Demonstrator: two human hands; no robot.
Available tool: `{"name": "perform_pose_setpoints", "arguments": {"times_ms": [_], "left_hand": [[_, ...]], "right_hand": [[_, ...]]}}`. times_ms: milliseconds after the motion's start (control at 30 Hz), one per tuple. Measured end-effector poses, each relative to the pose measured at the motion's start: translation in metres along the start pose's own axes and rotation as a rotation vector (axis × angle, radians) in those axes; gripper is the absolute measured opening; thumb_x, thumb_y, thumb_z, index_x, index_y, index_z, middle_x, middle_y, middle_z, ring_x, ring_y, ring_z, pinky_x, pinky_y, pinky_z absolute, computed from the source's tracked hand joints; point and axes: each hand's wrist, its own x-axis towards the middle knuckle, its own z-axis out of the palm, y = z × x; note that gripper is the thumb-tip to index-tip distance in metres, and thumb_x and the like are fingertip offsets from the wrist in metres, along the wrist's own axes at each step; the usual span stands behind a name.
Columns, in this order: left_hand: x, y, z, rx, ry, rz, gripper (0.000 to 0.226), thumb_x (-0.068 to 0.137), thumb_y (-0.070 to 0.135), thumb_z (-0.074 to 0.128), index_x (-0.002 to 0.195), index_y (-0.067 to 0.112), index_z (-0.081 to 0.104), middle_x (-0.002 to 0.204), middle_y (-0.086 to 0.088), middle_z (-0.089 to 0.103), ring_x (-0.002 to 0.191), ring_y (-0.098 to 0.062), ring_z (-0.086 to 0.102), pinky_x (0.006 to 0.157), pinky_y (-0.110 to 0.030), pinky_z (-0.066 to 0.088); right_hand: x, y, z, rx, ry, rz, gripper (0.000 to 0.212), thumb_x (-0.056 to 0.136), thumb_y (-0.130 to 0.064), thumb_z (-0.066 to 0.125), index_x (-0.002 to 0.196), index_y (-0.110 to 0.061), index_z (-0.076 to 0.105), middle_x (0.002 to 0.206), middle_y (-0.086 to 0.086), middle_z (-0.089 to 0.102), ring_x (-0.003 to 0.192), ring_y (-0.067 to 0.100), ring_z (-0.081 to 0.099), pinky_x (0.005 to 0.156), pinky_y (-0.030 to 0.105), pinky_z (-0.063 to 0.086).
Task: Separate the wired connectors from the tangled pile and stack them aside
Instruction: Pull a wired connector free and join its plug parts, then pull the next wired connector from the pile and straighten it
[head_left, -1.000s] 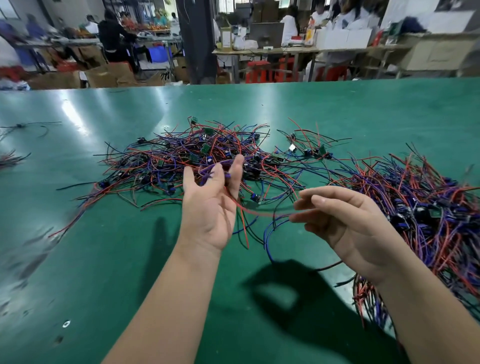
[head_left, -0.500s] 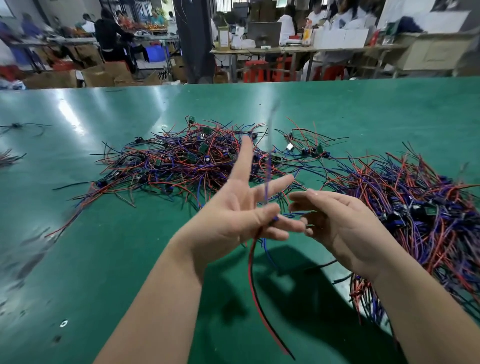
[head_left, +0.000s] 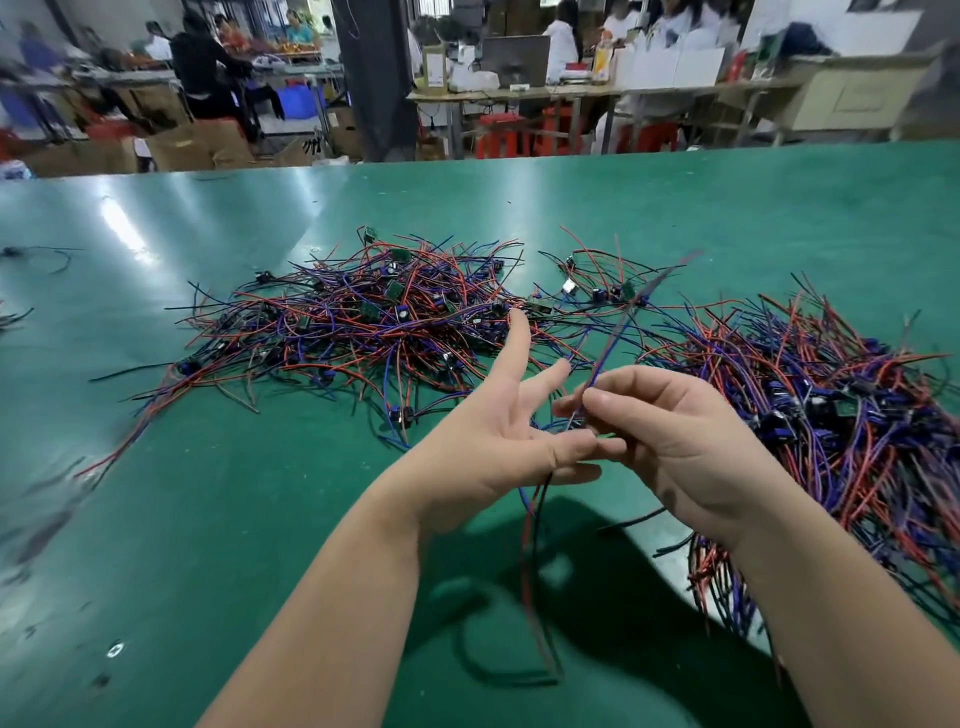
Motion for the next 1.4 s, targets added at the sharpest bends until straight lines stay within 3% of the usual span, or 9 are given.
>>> {"name": "perform_pose_setpoints", "arguments": {"times_ms": [100,167,233,467,600,800,1133,1233,1400], "left_hand": [[0.002,-0.001,-0.002,-0.048,0.137,-0.065,0.089,0.077,0.009,0.065,0.15,0.028,0.018,0.141,-0.009,0.05,0.086,-0.02,0.071,0.066,-0.025,0.057],[0.003,0.002,-0.004,-0.012,0.201,-0.128,0.05,0.083,0.009,0.064,0.131,0.013,0.049,0.109,-0.006,0.071,0.08,-0.018,0.072,0.059,-0.02,0.055],[0.002,0.002,-0.007,0.015,0.214,-0.163,0.025,0.083,0.011,0.064,0.108,0.011,0.062,0.087,-0.004,0.074,0.074,-0.014,0.072,0.056,-0.017,0.053],[0.001,-0.001,-0.003,0.072,0.195,-0.183,0.034,0.073,0.035,0.068,0.093,0.008,0.071,0.088,-0.005,0.074,0.069,-0.014,0.071,0.057,-0.022,0.055],[0.001,-0.003,-0.002,0.144,0.24,-0.171,0.026,0.059,0.032,0.078,0.076,0.014,0.072,0.075,-0.004,0.072,0.063,-0.014,0.07,0.056,-0.023,0.054],[-0.001,-0.006,0.004,0.169,0.119,-0.253,0.017,0.06,0.03,0.079,0.066,0.018,0.07,0.072,-0.006,0.071,0.065,-0.016,0.07,0.063,-0.028,0.054],[-0.008,-0.007,0.011,0.273,-0.231,-0.425,0.007,0.085,0.013,0.069,0.086,0.02,0.069,0.07,0.003,0.07,0.06,-0.008,0.066,0.056,-0.016,0.05],[-0.006,-0.01,0.011,0.18,-0.176,-0.338,0.018,0.088,0.013,0.062,0.101,0.022,0.072,0.079,0.004,0.07,0.073,-0.009,0.068,0.067,-0.02,0.053],[0.003,-0.007,0.002,-0.143,0.041,-0.104,0.024,0.08,0.007,0.058,0.086,0.021,0.077,0.093,-0.004,0.074,0.085,-0.016,0.07,0.084,-0.026,0.052]], "right_hand": [[0.003,-0.001,-0.002,0.048,0.072,0.01,0.004,0.061,-0.014,0.068,0.058,-0.015,0.068,0.07,0.009,0.07,0.049,0.011,0.057,0.045,0.016,0.039],[0.003,-0.001,-0.003,0.1,0.116,0.008,0.004,0.059,-0.012,0.069,0.06,-0.015,0.067,0.063,0.005,0.065,0.047,0.01,0.052,0.044,0.016,0.036],[0.003,-0.002,-0.004,0.12,0.104,0.014,0.011,0.059,-0.012,0.068,0.07,-0.014,0.07,0.061,0.001,0.062,0.048,0.008,0.051,0.045,0.016,0.037],[0.001,0.0,-0.005,0.009,0.029,0.052,0.01,0.066,-0.014,0.066,0.067,-0.014,0.076,0.063,-0.001,0.065,0.054,0.005,0.055,0.051,0.014,0.042],[0.001,0.001,-0.004,-0.049,0.077,0.035,0.007,0.061,-0.014,0.069,0.065,-0.011,0.074,0.061,0.002,0.065,0.052,0.006,0.056,0.05,0.013,0.044],[0.005,-0.01,-0.014,0.041,0.291,-0.074,0.002,0.059,-0.011,0.069,0.058,-0.009,0.07,0.054,0.002,0.064,0.047,0.007,0.058,0.045,0.012,0.043],[0.007,-0.031,-0.042,0.378,0.672,-0.321,0.016,0.088,-0.003,0.062,0.077,-0.015,0.06,0.056,0.0,0.061,0.05,0.009,0.055,0.048,0.018,0.042],[0.008,-0.03,-0.048,0.432,0.703,-0.345,0.018,0.096,-0.006,0.048,0.084,-0.017,0.058,0.061,0.0,0.061,0.051,0.011,0.057,0.051,0.019,0.041],[0.01,-0.018,-0.034,0.42,0.62,-0.216,0.028,0.094,-0.001,0.035,0.084,-0.014,0.058,0.056,0.0,0.061,0.049,0.012,0.056,0.052,0.019,0.041]]}}
